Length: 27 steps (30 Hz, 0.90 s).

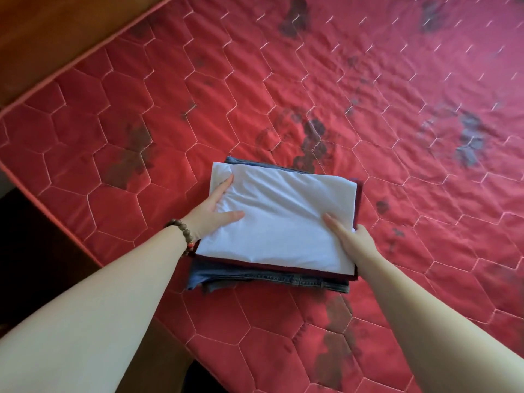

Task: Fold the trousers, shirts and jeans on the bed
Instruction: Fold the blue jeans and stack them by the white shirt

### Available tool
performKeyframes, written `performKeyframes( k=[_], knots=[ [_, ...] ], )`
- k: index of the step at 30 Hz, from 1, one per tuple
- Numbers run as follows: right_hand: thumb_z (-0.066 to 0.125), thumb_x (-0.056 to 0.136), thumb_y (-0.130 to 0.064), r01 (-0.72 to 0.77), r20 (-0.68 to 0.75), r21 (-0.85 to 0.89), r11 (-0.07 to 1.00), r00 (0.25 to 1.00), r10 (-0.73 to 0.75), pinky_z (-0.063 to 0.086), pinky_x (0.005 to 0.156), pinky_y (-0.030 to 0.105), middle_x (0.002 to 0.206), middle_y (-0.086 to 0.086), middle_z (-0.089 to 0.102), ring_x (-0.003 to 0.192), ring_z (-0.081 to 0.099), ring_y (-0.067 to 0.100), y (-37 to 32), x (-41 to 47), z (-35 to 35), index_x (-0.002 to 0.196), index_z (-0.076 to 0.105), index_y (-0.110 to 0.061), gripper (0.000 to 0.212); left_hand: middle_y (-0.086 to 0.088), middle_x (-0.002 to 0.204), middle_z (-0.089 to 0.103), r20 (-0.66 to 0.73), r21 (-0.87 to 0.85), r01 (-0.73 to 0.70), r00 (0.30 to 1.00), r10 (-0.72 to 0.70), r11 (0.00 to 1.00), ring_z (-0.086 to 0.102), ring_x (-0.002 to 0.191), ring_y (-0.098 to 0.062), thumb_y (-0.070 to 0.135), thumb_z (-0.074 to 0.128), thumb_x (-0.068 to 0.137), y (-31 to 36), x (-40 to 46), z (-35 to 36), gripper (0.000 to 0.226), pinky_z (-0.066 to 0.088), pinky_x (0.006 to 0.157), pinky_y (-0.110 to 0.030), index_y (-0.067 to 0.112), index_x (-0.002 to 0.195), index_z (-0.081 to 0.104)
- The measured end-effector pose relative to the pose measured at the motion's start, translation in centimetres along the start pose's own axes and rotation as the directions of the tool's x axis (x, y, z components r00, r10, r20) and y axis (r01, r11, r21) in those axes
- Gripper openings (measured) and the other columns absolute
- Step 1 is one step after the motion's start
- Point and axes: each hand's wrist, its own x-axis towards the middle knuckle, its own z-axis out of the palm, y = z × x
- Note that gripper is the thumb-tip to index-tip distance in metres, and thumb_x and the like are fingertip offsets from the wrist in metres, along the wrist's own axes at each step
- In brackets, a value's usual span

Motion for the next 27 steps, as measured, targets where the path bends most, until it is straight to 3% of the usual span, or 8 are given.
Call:
performKeyframes(
  k=[3,6,9,12,14,19,24,27],
  knots=[
    [0.079,0.054,-0.068,0.052,-0.071,0.008,0.999,0.996,-0.051,0.053,0.07,0.034,0.103,-0.005,0.063,0.089,0.064,0.015,0.5,-0.4,0.2,0.113,0.053,-0.016,0.083,0.031,0.144,0.014,-0.066,-0.02,-0.032,0.997,0.031,0.999,0.013,0.134,0.009,0.031,0.072,0.083,-0.2,-0.8,0.7,0.085,0.015,0.105,-0.012,0.052,0.144,0.016],
    [0.078,0.057,-0.067,0.123,-0.119,-0.005,0.992,0.985,-0.123,0.043,0.058,0.025,0.096,-0.01,0.06,0.081,0.06,0.006,0.6,-1.1,0.5,0.105,0.052,-0.02,0.071,0.034,0.142,0.016,-0.171,-0.035,-0.068,0.983,0.061,0.997,0.016,0.131,0.011,0.026,0.074,0.082,0.1,-2.2,1.5,0.084,0.024,0.084,0.008,0.051,0.144,0.022],
    [0.077,0.059,-0.067,0.187,-0.157,-0.058,0.981,0.968,-0.194,0.038,0.054,0.023,0.09,-0.011,0.06,0.076,0.058,0.004,0.0,-2.7,0.4,0.096,0.052,-0.022,0.063,0.03,0.147,0.018,-0.259,-0.053,-0.105,0.962,0.088,0.993,0.019,0.128,0.015,0.023,0.074,0.082,0.3,-4.7,1.8,0.084,0.033,0.07,0.009,0.052,0.143,0.023],
    [0.077,0.057,-0.066,0.252,-0.144,-0.047,0.967,0.956,-0.256,0.04,0.054,0.025,0.086,-0.011,0.061,0.074,0.06,0.007,-1.5,-5.8,-0.2,0.088,0.051,-0.025,0.058,0.029,0.149,0.022,-0.33,-0.062,-0.14,0.937,0.112,0.988,0.018,0.119,0.032,0.022,0.074,0.082,1.4,-8.4,1.3,0.084,0.026,0.086,0.007,0.055,0.14,0.024],
    [0.076,0.054,-0.067,0.3,-0.122,-0.034,0.953,0.946,-0.302,0.04,0.053,0.024,0.085,-0.012,0.061,0.073,0.06,0.006,-3.0,-8.8,-0.7,0.086,0.051,-0.026,0.058,0.033,0.146,0.024,-0.366,-0.04,-0.144,0.923,0.12,0.989,0.017,0.116,0.036,0.024,0.075,0.081,3.1,-11.6,0.3,0.083,0.02,0.098,-0.003,0.061,0.136,0.024],
    [0.076,0.055,-0.066,0.377,-0.052,-0.001,0.926,0.925,-0.376,0.037,0.052,0.021,0.087,-0.015,0.059,0.072,0.057,0.0,-8.1,-19.1,-3.1,0.087,0.047,-0.029,0.056,0.031,0.147,0.028,-0.419,-0.016,-0.159,0.898,0.138,0.987,0.025,0.136,0.01,0.029,0.076,0.079,10.3,-21.9,-2.7,0.082,0.023,0.112,-0.025,0.07,0.129,0.026],
    [0.075,0.055,-0.068,0.456,-0.001,0.014,0.89,0.89,-0.456,0.037,0.052,0.021,0.088,-0.016,0.055,0.073,0.055,0.0,-12.0,-28.6,-5.0,0.094,0.043,-0.029,0.064,0.052,0.127,0.025,-0.523,0.034,-0.218,0.828,0.203,0.975,0.022,0.115,0.035,0.033,0.077,0.078,16.0,-31.7,-4.7,0.084,0.023,0.092,-0.003,0.07,0.13,0.024],
    [0.074,0.054,-0.069,0.497,0.036,0.0,0.868,0.867,-0.496,0.039,0.052,0.024,0.089,-0.013,0.056,0.075,0.058,0.004,-13.5,-32.5,-5.3,0.099,0.044,-0.025,0.069,0.06,0.117,0.023,-0.598,0.072,-0.224,0.77,0.222,0.972,0.02,0.108,0.041,0.035,0.078,0.077,17.4,-36.1,-5.3,0.087,0.023,0.083,0.007,0.062,0.138,0.022]
  ],
)
